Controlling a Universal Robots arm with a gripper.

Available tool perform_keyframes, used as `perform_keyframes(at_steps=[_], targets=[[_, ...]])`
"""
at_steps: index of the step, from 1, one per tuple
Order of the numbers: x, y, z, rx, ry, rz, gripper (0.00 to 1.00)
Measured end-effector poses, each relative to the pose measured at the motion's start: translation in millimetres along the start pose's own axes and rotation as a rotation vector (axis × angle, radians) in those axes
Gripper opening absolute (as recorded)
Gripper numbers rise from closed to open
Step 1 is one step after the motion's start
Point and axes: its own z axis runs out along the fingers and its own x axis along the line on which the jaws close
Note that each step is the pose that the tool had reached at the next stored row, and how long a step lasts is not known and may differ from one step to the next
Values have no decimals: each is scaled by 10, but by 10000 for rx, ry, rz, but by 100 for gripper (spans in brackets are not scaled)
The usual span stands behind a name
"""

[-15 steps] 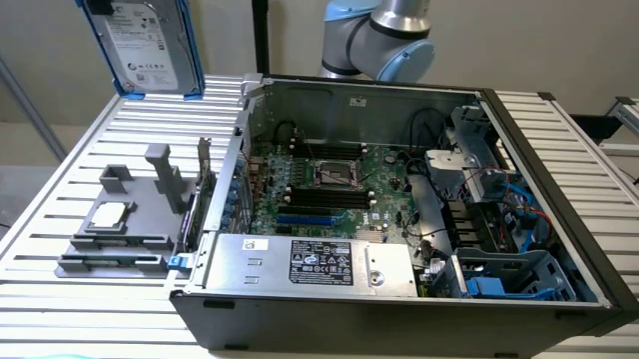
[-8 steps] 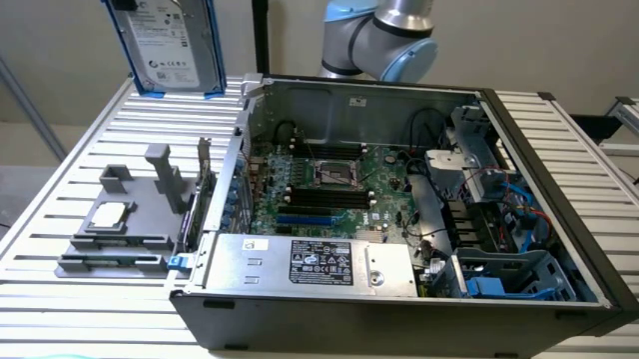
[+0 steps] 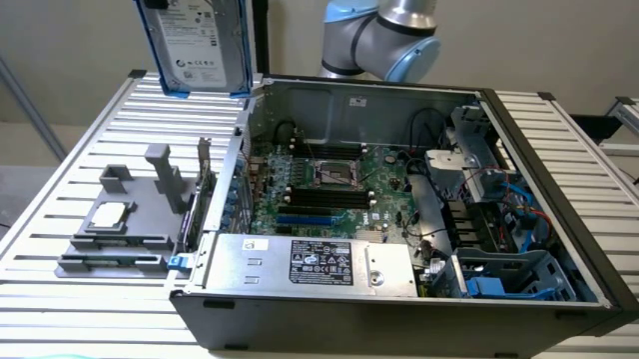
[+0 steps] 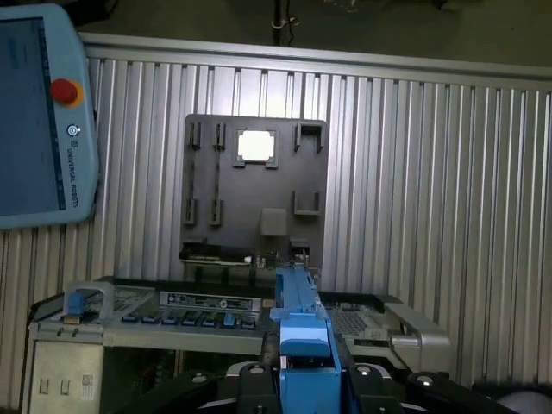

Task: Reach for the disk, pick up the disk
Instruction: 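Pick up the disk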

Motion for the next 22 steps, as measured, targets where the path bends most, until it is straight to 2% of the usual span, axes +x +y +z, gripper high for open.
perform_keyframes(at_steps=[14, 22], targets=[[284, -623, -24, 0, 0, -2, 33], [479, -935, -35, 0, 0, 0, 33]])
